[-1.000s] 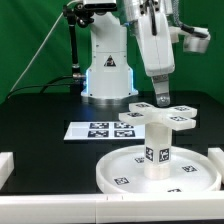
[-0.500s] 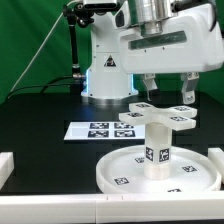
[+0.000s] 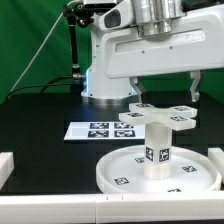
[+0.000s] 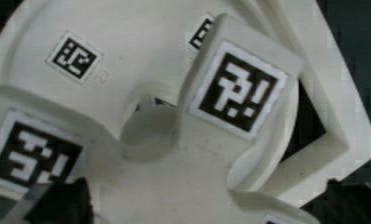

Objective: Assemble round table

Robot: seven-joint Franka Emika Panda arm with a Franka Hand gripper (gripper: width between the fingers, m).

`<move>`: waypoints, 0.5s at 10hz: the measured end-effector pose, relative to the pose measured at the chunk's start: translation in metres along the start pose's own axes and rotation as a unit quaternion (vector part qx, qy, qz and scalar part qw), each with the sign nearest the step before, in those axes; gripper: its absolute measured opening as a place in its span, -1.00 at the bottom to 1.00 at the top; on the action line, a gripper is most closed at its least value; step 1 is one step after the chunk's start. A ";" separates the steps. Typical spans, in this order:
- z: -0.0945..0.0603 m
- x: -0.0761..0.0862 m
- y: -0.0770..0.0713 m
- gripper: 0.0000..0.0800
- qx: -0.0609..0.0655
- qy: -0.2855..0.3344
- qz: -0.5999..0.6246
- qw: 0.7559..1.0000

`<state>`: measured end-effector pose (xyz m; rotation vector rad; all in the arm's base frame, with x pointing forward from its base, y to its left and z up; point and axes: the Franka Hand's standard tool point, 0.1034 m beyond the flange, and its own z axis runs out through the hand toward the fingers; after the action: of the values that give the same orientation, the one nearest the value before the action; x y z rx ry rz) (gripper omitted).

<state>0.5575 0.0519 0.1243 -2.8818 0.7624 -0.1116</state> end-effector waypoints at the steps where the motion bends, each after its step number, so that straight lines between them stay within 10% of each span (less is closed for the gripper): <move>1: 0.000 0.000 -0.001 0.62 -0.007 0.002 -0.081 0.997; 5: 0.002 0.008 -0.001 0.62 -0.016 -0.027 -0.302 0.953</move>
Offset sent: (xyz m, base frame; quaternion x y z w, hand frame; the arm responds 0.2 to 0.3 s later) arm 0.0112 0.0076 -0.0003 0.0089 -0.0879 -0.3106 0.9464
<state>0.5651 0.0492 0.1224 -3.0248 -0.1508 -0.0905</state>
